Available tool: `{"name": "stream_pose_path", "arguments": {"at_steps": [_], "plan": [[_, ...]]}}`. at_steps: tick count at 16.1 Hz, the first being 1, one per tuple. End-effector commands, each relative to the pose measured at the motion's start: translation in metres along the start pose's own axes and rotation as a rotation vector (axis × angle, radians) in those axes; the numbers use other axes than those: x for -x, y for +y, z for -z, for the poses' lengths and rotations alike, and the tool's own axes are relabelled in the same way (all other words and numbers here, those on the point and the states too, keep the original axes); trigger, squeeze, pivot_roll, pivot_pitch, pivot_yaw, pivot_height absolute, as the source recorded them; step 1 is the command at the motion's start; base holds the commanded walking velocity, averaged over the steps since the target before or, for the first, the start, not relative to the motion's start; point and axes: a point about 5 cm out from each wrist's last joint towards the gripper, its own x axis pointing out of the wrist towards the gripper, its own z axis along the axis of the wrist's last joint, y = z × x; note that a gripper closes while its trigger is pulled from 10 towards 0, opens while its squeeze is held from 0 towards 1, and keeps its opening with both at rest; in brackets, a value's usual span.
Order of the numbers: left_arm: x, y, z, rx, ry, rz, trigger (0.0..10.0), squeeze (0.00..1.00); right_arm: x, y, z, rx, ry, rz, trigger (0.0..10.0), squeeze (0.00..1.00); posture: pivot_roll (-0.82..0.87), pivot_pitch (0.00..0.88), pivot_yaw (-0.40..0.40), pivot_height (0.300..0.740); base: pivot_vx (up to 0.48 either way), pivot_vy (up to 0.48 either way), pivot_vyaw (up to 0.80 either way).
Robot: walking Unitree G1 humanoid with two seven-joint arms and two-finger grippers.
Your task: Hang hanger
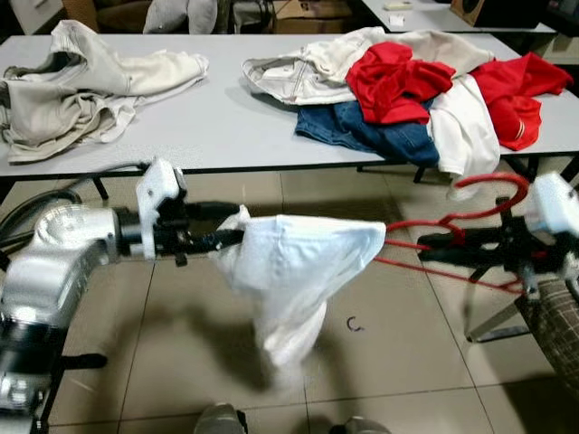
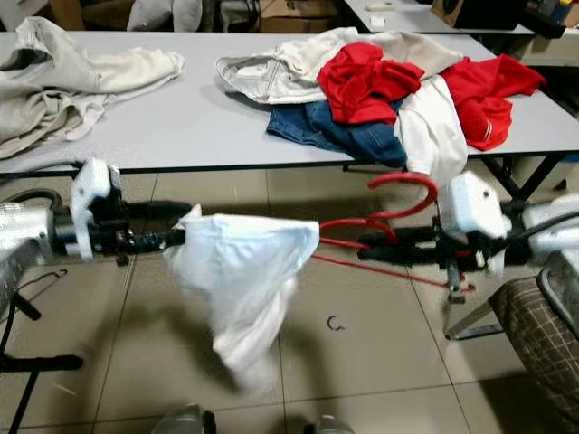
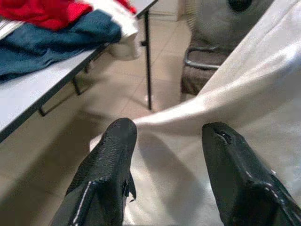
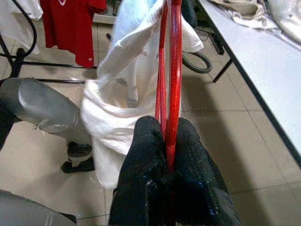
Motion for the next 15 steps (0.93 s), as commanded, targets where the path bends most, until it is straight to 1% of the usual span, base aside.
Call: {"name": "stream_pose_path", "arguments": {"at_steps": [1,3,5,10,12,15], "plan": [[0.0032,0.0012,-0.0074,-0.024,-0.014,0.029,0.0,0.00,0.0048,-0.0022,-0.0047,0.013,-0.007,-0.004,10.0,0.00,-0.08,0.000,0.030,0.740,0.000,0.000,0.00],[0.0045,0.0005,-0.0076,-0.005,-0.016,0.076,0.0,0.00,0.0046,-0.0032,-0.0044,0.017,-0.001,-0.030,10.0,0.00,-0.08,0.000,0.036,0.740,0.000,0.000,0.00],[0.0051,0.0022,-0.0077,-0.003,-0.011,0.089,0.0,0.00,0.0057,-0.0058,-0.0059,0.019,-0.007,-0.034,10.0,0.00,-0.08,0.000,0.035,0.740,0.000,0.000,0.00],[0.0102,0.0015,-0.0071,0.008,-0.018,0.104,0.0,0.00,0.0026,-0.0057,-0.0061,0.024,-0.034,-0.029,10.0,0.00,-0.07,0.000,0.038,0.740,0.000,0.000,0.00],[0.0104,0.0009,-0.0081,0.028,-0.041,0.118,0.0,0.00,0.0021,-0.0068,-0.0067,0.024,-0.047,-0.021,10.0,0.00,-0.07,0.000,0.039,0.740,0.000,0.000,0.00],[0.0107,-0.0018,-0.0068,0.046,-0.046,0.142,0.0,0.00,0.0023,-0.0080,-0.0076,0.024,-0.055,-0.018,10.0,0.00,-0.07,0.000,0.039,0.740,0.000,0.000,0.00]]}}
